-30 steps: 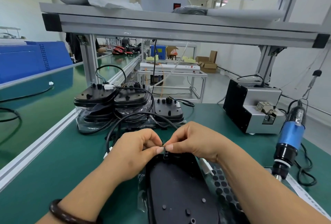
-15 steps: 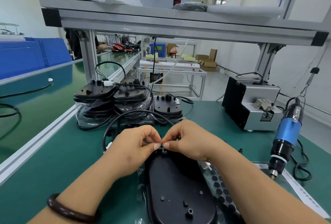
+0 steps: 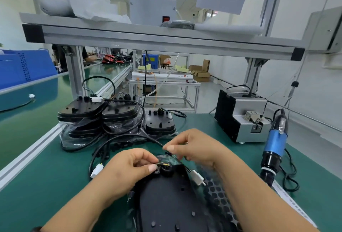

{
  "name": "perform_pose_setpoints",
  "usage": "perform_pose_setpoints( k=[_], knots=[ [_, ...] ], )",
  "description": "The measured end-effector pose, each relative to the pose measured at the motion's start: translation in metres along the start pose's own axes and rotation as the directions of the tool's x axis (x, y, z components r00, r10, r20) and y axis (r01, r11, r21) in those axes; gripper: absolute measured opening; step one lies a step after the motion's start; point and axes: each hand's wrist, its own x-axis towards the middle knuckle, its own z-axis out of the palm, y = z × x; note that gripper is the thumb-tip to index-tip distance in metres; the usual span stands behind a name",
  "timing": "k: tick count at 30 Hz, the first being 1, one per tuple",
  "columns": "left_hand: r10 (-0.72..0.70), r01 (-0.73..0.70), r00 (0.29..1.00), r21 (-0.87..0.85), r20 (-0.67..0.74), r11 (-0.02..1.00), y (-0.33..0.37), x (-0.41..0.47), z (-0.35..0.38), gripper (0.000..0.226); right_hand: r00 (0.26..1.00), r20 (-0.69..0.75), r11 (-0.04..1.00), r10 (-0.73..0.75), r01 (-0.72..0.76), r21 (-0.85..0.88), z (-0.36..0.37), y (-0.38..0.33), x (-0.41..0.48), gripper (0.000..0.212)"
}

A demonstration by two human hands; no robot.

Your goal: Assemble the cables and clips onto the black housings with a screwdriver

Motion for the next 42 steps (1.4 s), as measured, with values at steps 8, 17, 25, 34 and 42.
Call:
perform_pose_setpoints(
  k=[8, 17, 25, 34, 42],
  knots=[
    [-0.041, 0.042, 0.999, -0.018, 0.029, 0.999, 0.000, 0.003, -0.003, 0.004, 0.857, -0.287, 0.426, 0.428, -0.471, -0.772, -0.068, 0.051, -0.007, 0.009],
    [-0.041, 0.042, 0.999, -0.032, 0.028, 0.999, 0.001, 0.001, -0.004, 0.006, 0.821, -0.377, 0.420, 0.429, -0.551, -0.721, -0.060, 0.084, 0.000, 0.031],
    [-0.059, 0.059, 0.998, -0.029, 0.022, 0.998, 0.002, 0.002, -0.004, 0.005, 0.830, -0.368, 0.479, 0.420, -0.547, -0.687, -0.071, 0.076, -0.006, 0.035],
    [-0.091, 0.092, 0.996, -0.063, 0.024, 0.994, 0.004, 0.004, -0.004, 0.008, 0.969, -0.247, 0.923, -0.015, 0.108, 0.369, 0.000, 0.005, -0.020, 0.011],
    [-0.127, 0.132, 0.988, -0.053, 0.093, 0.990, 0.008, 0.010, -0.007, 0.013, 0.898, -0.347, 0.939, -0.271, 0.326, 0.109, 0.057, 0.005, -0.018, 0.023]
  ],
)
